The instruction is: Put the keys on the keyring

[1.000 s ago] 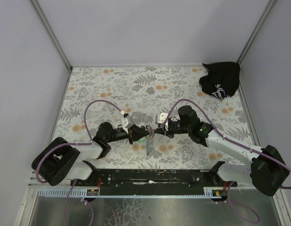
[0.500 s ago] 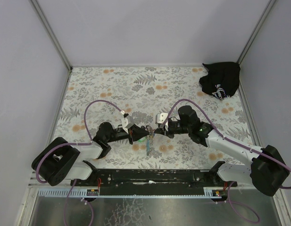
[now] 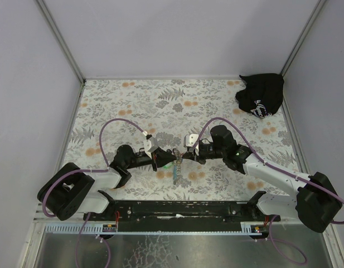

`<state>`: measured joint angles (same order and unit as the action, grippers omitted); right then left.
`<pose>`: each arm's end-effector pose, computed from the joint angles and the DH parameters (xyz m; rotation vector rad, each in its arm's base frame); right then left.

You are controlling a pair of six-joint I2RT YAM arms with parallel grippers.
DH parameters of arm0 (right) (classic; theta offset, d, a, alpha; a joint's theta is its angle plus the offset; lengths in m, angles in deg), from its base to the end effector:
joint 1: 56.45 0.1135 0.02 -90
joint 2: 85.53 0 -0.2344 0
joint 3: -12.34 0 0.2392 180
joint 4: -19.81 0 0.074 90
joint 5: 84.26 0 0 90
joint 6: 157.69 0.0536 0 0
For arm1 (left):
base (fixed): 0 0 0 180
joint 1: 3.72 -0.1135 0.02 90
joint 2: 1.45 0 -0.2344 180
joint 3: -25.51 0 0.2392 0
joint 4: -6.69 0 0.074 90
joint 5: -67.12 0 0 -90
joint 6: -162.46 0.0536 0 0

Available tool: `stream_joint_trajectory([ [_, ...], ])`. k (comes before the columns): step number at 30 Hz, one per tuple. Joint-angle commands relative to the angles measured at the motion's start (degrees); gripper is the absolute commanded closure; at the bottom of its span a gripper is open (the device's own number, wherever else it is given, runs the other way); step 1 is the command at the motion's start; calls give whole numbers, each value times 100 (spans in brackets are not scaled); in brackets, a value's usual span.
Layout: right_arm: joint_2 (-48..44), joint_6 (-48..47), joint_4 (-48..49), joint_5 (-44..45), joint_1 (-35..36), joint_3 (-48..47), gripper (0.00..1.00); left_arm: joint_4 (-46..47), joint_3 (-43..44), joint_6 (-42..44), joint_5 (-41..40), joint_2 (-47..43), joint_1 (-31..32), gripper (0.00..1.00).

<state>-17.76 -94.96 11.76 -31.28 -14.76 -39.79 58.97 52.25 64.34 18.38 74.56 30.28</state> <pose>0.1791 0.2028 0.2191 -1.4449 1.3561 0.8017 0.1739 -0.1599 0.1657 0.9325 1.3526 -1.1148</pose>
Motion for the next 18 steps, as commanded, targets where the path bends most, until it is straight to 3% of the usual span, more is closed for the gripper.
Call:
stream_joint_trajectory([
  [1, 43, -19, 95, -244, 67, -220, 100, 412, 210, 10, 136, 34, -42, 100],
  [18, 52, -8, 111, -438, 67, -265, 100, 420, 302, -19, 339, 166, -39, 100],
])
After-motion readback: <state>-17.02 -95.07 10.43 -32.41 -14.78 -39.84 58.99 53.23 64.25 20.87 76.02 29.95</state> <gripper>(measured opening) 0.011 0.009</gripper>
